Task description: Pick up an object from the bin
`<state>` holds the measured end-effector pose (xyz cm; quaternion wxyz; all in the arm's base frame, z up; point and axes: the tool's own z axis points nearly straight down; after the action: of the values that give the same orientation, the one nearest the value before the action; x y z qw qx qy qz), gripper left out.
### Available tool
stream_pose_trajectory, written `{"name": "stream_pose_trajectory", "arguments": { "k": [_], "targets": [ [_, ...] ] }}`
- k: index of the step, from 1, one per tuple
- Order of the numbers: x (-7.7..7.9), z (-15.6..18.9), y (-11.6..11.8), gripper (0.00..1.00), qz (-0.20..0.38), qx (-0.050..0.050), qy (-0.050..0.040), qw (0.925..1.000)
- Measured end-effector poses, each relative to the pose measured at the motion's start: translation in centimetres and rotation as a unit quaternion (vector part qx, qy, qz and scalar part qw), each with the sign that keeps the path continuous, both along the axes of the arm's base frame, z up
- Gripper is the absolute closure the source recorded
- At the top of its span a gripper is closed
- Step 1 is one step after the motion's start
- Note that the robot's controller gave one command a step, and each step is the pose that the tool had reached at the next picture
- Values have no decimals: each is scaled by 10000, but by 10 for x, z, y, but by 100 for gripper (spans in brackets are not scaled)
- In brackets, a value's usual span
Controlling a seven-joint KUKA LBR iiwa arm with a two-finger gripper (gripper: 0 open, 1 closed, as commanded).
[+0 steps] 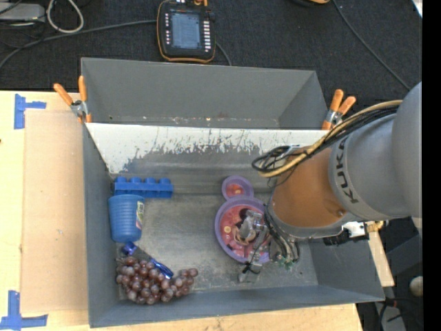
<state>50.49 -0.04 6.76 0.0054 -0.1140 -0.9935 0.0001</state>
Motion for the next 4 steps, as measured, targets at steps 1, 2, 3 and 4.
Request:
{"name": "stream_pose_trajectory", "arguments": {
  "k": [1, 2, 3, 4],
  "targets": [
    [10, 2, -17, 0, 960, 9, -42, 9954],
    [3, 1, -4, 0, 264, 7, -14, 9997],
    [7, 1, -11, 0, 711, 12, -26, 9975],
    [3, 1, -4, 100, 328, 13, 11, 9995]
  ]
}}
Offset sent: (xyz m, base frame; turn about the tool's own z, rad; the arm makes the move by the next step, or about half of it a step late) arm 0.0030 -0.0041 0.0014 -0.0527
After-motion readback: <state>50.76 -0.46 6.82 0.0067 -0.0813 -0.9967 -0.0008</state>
